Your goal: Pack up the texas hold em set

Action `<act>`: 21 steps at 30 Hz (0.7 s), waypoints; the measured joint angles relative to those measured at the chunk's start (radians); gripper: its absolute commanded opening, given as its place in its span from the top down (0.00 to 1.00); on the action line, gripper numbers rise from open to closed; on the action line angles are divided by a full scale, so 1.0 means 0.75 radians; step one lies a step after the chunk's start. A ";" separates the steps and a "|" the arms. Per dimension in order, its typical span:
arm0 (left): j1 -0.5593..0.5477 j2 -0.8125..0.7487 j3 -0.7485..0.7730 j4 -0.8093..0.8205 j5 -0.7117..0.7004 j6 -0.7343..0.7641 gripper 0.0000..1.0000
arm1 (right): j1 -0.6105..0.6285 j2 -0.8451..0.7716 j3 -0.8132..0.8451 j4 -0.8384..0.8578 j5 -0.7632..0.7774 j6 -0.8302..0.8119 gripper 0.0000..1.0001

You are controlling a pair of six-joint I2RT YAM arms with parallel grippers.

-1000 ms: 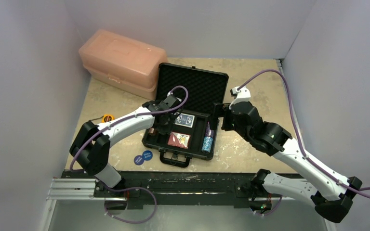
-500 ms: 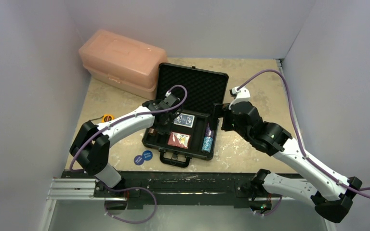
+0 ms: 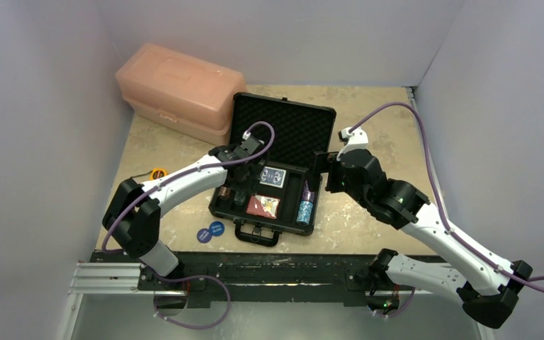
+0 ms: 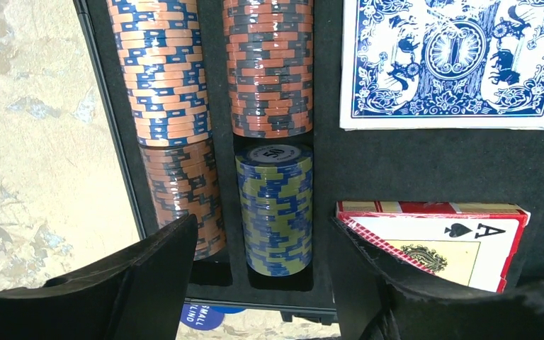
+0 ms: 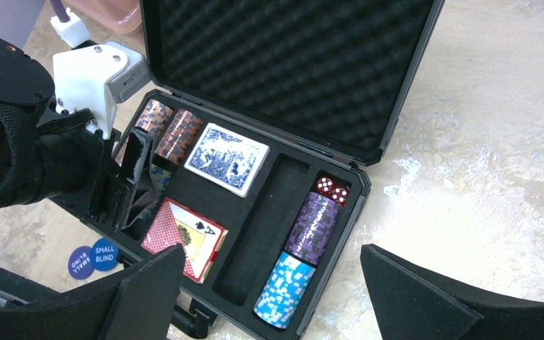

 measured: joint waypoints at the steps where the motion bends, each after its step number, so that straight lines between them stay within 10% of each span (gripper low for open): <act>1: 0.000 -0.001 0.000 -0.001 0.000 -0.001 0.36 | 0.000 0.000 0.000 0.000 0.000 -0.001 0.01; 21: 0.000 -0.435 -0.372 0.082 0.119 -0.042 0.70 | -0.009 0.002 -0.048 0.027 -0.032 -0.006 0.01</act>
